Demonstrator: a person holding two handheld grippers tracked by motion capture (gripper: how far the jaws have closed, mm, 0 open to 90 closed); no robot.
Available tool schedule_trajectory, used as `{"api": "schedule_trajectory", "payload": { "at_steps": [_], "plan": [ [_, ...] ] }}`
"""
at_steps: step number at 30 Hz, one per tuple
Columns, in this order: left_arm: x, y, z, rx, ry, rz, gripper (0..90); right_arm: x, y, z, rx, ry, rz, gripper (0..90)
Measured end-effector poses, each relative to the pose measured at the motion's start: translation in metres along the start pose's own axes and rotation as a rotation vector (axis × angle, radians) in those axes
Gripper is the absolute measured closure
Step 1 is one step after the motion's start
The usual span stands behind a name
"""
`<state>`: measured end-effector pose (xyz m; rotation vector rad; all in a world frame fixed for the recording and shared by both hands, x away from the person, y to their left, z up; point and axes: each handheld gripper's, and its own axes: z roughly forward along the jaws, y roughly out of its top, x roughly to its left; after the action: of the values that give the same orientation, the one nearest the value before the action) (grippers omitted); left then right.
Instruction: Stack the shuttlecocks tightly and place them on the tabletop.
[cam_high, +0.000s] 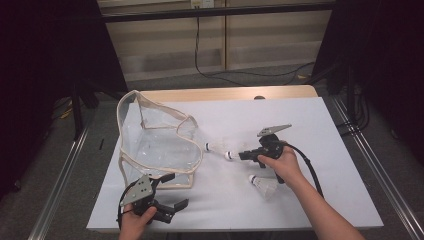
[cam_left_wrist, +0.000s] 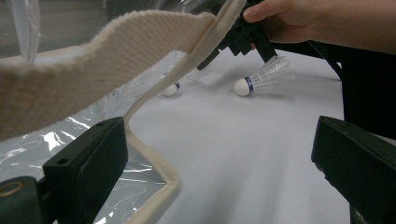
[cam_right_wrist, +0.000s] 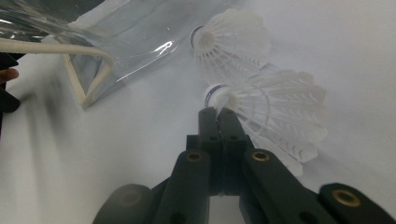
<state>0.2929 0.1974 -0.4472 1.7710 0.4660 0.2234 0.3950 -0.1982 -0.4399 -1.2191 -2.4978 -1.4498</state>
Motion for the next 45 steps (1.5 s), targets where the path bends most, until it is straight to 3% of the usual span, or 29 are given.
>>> {"api": "schedule_trajectory", "payload": {
  "at_steps": [4, 6, 12, 15, 20, 24, 30, 35, 39, 45],
  "plan": [
    [0.000, 0.000, 0.000, 0.002, -0.003, 0.001, 4.0, -0.001, 0.000, -0.001, 0.008, -0.009, -0.004, 87.8],
    [0.000, 0.000, 0.000, 0.001, -0.003, 0.004, 4.0, -0.001, 0.000, -0.002, 0.012, -0.012, -0.008, 80.2],
    [0.000, 0.000, 0.000, 0.002, -0.002, 0.003, 3.9, 0.000, 0.002, -0.008, -0.017, -0.049, -0.023, 68.6],
    [0.000, 0.000, 0.001, 0.002, -0.005, 0.000, 4.0, 0.000, 0.003, -0.010, -0.021, -0.053, -0.019, 68.8],
    [0.000, 0.000, 0.001, 0.001, -0.005, 0.001, 4.0, -0.001, 0.002, -0.008, -0.017, -0.045, -0.012, 77.2],
    [0.000, 0.000, 0.001, 0.002, -0.004, 0.002, 4.0, -0.001, 0.001, -0.004, 0.007, -0.055, -0.018, 75.8],
    [0.000, 0.000, 0.001, 0.000, -0.005, 0.003, 3.9, -0.002, 0.001, -0.005, 0.018, -0.050, -0.025, 89.8],
    [0.000, 0.000, 0.000, -0.001, -0.002, 0.000, 4.0, -0.004, 0.002, -0.010, -0.012, -0.055, -0.001, 90.0],
    [0.000, 0.000, 0.001, 0.000, -0.005, 0.000, 4.0, -0.006, 0.006, -0.016, -0.065, -0.063, 0.016, 90.0],
    [0.000, 0.000, 0.000, -0.001, -0.004, 0.000, 3.9, -0.005, 0.011, -0.011, -0.091, -0.059, 0.025, 90.0]
  ]
}}
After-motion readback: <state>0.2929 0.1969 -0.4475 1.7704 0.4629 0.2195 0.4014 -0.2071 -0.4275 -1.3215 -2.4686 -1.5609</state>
